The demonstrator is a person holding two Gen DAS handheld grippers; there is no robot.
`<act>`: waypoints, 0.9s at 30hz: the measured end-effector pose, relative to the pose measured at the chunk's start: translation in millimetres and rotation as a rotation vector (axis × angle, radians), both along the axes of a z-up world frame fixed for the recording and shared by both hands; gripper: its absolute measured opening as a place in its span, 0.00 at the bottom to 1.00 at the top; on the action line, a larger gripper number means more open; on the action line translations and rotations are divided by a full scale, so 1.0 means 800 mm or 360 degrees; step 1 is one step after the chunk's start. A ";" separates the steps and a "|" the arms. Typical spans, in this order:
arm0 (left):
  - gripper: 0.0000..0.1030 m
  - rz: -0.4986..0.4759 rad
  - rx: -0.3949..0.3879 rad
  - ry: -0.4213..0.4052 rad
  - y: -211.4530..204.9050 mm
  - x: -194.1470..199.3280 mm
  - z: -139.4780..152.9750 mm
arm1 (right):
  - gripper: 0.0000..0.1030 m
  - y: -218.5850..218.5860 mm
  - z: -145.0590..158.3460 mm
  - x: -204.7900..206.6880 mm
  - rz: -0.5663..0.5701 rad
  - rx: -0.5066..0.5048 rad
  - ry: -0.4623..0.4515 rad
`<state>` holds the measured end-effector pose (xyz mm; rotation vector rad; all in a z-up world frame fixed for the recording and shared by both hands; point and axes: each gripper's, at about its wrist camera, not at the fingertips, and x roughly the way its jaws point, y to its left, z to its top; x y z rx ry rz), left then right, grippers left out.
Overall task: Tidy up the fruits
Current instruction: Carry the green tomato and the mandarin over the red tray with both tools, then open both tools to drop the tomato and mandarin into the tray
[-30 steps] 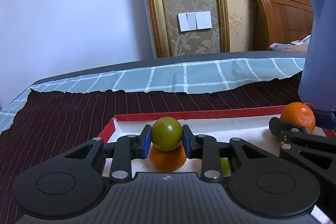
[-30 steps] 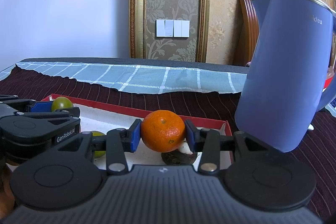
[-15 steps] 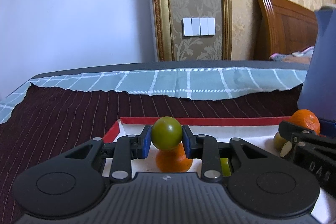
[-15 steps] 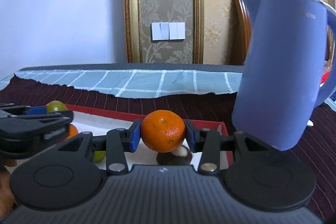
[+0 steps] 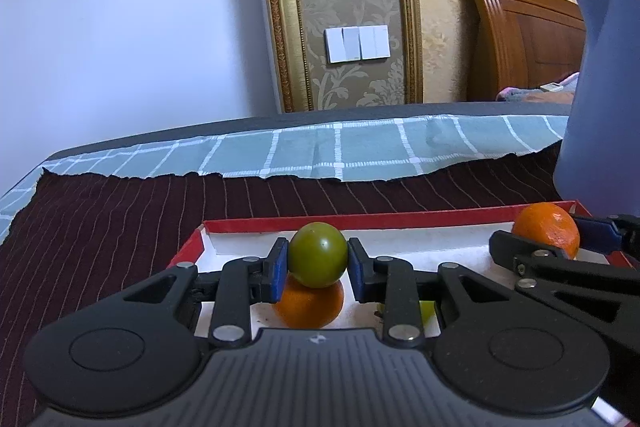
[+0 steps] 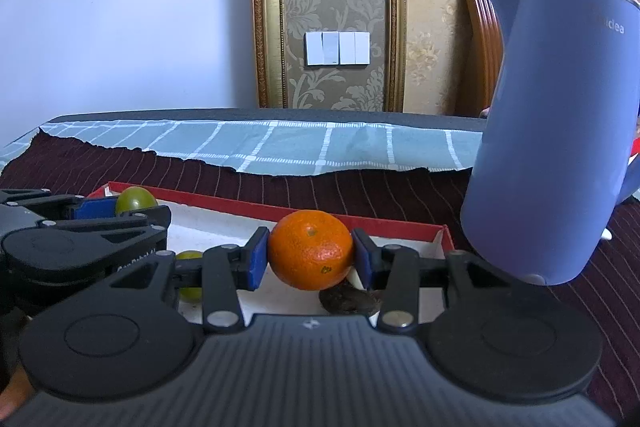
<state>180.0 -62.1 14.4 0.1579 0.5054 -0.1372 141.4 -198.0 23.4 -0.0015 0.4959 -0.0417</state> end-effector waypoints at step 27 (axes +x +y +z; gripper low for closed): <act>0.69 0.0091 0.0001 -0.0059 0.009 -0.011 0.007 | 0.67 -0.007 0.003 -0.011 -0.0062 0.0001 -0.0061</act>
